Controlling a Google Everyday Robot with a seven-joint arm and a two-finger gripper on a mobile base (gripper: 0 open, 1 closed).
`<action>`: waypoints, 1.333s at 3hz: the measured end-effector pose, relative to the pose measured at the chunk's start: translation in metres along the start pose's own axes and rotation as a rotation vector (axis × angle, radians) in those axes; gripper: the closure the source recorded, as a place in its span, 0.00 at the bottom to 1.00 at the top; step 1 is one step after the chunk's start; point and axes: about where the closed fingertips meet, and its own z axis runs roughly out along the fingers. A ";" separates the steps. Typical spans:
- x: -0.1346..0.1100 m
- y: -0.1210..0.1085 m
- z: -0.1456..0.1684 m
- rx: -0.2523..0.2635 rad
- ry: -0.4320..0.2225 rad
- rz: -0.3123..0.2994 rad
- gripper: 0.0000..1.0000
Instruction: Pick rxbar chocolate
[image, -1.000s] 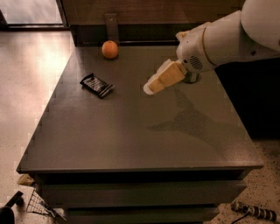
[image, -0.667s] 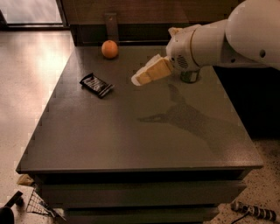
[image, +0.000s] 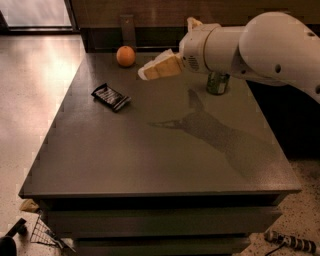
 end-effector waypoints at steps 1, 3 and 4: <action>0.000 0.001 0.000 -0.003 0.001 0.000 0.00; 0.034 0.021 0.037 -0.043 -0.002 0.064 0.00; 0.066 0.043 0.073 -0.061 -0.045 0.132 0.00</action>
Offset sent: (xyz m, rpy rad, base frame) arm 0.0104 0.0094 -0.0197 0.0035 0.0373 0.0061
